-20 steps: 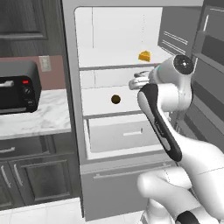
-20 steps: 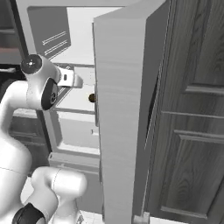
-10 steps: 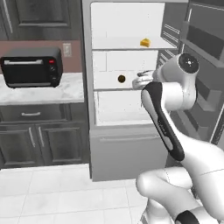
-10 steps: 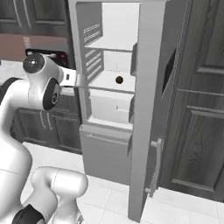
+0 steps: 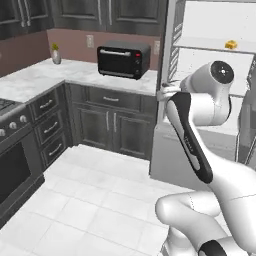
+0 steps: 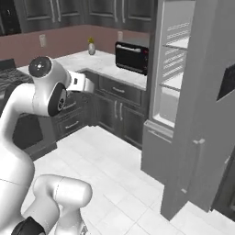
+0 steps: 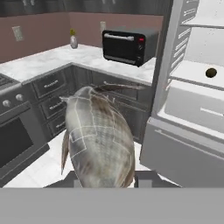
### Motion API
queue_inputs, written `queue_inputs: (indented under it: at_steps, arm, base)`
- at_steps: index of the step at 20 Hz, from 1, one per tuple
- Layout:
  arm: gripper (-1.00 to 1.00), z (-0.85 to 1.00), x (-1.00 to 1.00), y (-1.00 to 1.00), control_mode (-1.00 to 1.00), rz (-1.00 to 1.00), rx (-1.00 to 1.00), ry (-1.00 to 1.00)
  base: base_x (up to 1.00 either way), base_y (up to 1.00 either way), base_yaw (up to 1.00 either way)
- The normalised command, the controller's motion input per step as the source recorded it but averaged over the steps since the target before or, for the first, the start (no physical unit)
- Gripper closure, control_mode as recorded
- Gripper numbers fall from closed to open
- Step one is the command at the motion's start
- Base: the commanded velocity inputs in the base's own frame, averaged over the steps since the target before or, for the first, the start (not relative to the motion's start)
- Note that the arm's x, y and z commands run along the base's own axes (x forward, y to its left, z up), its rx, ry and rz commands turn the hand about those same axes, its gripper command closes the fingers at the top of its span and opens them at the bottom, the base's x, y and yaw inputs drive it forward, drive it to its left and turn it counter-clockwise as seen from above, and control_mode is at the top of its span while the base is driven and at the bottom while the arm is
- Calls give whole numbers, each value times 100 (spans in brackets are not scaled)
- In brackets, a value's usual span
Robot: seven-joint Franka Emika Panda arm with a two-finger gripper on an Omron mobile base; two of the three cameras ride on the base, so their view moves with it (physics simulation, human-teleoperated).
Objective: Take the cheese, fish, and avocado from the fridge and place them on the plate on the dining counter to create an appetizer plate.
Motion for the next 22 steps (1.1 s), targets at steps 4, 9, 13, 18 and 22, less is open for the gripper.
queue_inputs:
  at_steps: [4, 9, 13, 18, 22]
  arm:
    - [100, 0, 0, 0, 100, 0, 0, 0]
    - [100, 0, 0, 0, 100, 0, 0, 0]
    - [100, 0, 0, 0, 100, 0, 0, 0]
    - [100, 0, 0, 0, 100, 0, 0, 0]
    - [100, 0, 0, 0, 100, 0, 0, 0]
  base:
    - [-80, -34, 75]
    - [-100, -19, 63]
    - [-100, -8, 54]
    - [-100, -14, 53]
    - [-100, -16, 47]
